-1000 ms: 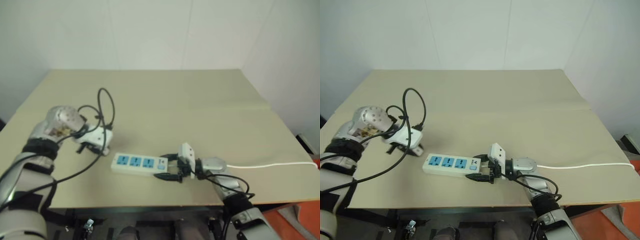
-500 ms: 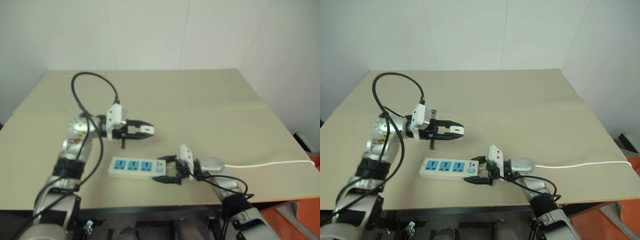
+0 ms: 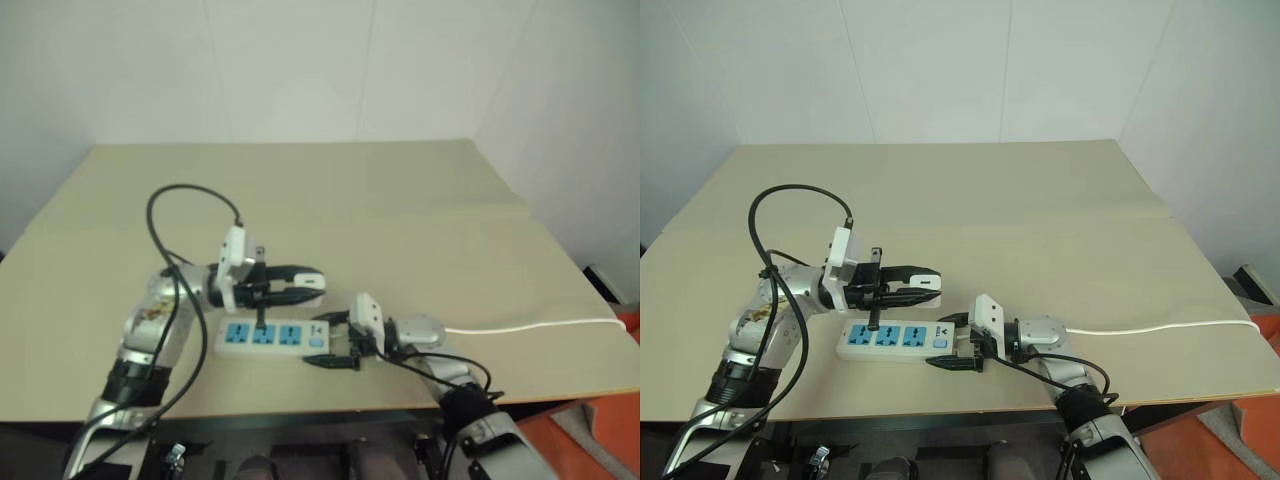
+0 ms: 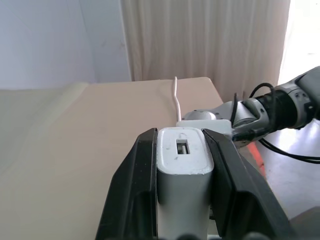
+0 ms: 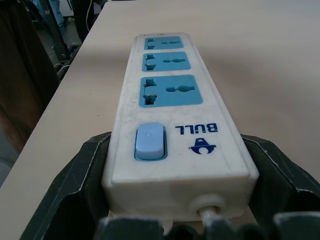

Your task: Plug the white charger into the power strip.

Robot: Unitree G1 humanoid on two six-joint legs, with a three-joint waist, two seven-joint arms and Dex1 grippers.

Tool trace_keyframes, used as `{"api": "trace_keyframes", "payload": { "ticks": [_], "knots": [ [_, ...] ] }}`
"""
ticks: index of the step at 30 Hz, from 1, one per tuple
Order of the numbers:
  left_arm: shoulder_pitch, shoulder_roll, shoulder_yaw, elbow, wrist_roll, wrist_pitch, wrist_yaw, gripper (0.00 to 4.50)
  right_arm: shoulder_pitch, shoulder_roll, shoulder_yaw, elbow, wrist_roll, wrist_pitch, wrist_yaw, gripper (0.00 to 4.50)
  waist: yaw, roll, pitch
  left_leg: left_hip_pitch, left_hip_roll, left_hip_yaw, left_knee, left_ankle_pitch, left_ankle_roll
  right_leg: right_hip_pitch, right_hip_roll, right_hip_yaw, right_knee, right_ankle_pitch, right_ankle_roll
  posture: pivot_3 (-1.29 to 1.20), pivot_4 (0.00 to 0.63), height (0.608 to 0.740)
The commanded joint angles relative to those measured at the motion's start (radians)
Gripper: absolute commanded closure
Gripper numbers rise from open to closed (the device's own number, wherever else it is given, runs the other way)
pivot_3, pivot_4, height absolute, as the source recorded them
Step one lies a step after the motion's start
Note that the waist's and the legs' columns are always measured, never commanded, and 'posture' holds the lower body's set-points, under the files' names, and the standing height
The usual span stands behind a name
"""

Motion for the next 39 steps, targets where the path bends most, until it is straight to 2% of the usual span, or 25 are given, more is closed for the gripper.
{"api": "trace_keyframes", "payload": {
  "ticks": [1,8,16,39],
  "knots": [
    [0.056,0.032,0.039,-0.065,-0.049,0.032,0.002,3.48,0.004,0.012,0.013,0.026,-0.009,-0.021,0.002,1.07,-0.002,0.000,0.000,0.000,0.000,0.000,0.000,0.000,0.000,0.000,0.000,0.000,0.000,0.000,0.000,0.00,0.150,0.740],
    [0.134,0.054,0.065,-0.089,-0.085,0.068,0.017,3.48,0.007,0.007,0.016,0.029,-0.009,-0.021,0.010,1.07,0.004,-0.001,-0.001,0.000,0.000,0.000,0.000,0.000,0.000,0.000,0.000,0.000,-0.001,0.000,0.000,0.00,0.150,0.740],
    [0.157,0.074,0.018,-0.041,-0.041,0.052,-0.031,3.48,0.008,0.001,0.014,0.024,-0.008,-0.014,0.009,1.07,0.004,-0.001,-0.001,0.001,0.000,0.000,-0.001,0.000,0.000,0.001,0.000,0.000,-0.001,0.000,0.000,0.00,0.150,0.740],
    [0.027,0.013,-0.025,0.236,0.046,-0.148,-0.178,3.48,0.009,-0.016,0.007,-0.008,-0.001,0.013,0.007,1.07,0.006,-0.001,-0.001,0.000,0.000,0.001,-0.001,0.000,0.000,0.000,0.000,0.000,-0.002,0.000,0.000,0.00,0.150,0.740]
  ]
}}
